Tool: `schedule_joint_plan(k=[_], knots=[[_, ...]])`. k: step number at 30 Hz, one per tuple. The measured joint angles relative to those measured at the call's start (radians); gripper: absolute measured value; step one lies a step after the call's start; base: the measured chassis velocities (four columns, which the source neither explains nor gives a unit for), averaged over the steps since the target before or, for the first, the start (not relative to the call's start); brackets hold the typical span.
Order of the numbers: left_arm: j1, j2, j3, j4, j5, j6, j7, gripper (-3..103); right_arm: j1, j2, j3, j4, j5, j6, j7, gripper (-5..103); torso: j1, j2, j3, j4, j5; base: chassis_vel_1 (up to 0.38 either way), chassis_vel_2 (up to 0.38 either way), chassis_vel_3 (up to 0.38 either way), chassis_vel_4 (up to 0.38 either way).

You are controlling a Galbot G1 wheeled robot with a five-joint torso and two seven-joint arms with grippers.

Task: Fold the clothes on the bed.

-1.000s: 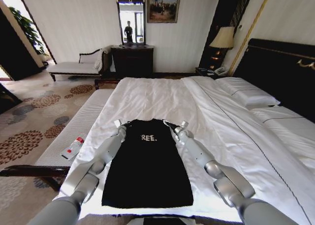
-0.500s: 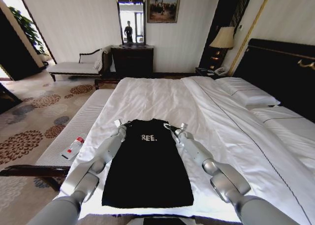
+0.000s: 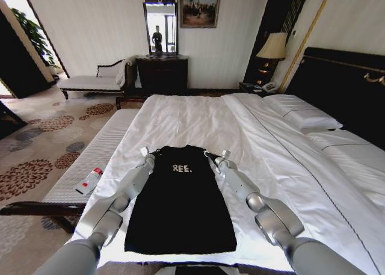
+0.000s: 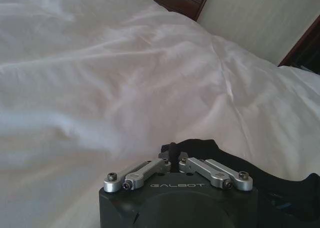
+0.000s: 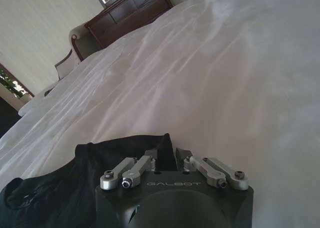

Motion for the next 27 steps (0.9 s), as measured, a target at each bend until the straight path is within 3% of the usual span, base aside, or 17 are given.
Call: schedule_joint_plan(k=[1, 4, 8, 19, 27], knots=[[0.0, 0.0, 0.0, 0.0, 0.0, 0.0, 0.0, 2, 0.0, 0.0, 0.0, 0.0, 0.0, 0.0, 0.0, 25, 0.0, 0.0, 0.0, 0.0, 0.0, 0.0, 0.0, 0.0, 0.0], [-0.005, -0.002, 0.0, 0.006, -0.001, 0.0, 0.002, 2, 0.0, 0.002, -0.006, -0.002, -0.007, 0.0, -0.003, 9, 0.0, 0.0, 0.0, 0.0001, 0.0, 0.0, 0.0, 0.0, 0.0], [-0.005, -0.002, 0.0, 0.007, -0.001, 0.0, 0.002, 2, 0.003, 0.003, -0.008, -0.002, -0.01, -0.001, -0.005, 2, 0.0, 0.0, 0.0, 0.0001, -0.0001, 0.0, 0.0, 0.0, 0.0], [-0.003, 0.019, 0.001, -0.024, -0.012, 0.0, -0.003, 2, 0.006, -0.002, -0.017, 0.021, -0.004, -0.001, 0.001, 1, 0.0, 0.0, 0.0, 0.0, -0.0002, 0.0, 0.0, 0.0, 0.0], [-0.034, 0.071, 0.02, -0.09, -0.054, 0.004, -0.027, 2, 0.026, -0.049, -0.084, 0.132, 0.064, -0.005, 0.05, 1, 0.0, 0.0, 0.0, -0.0002, -0.0002, 0.0, 0.0, 0.0, 0.0]])
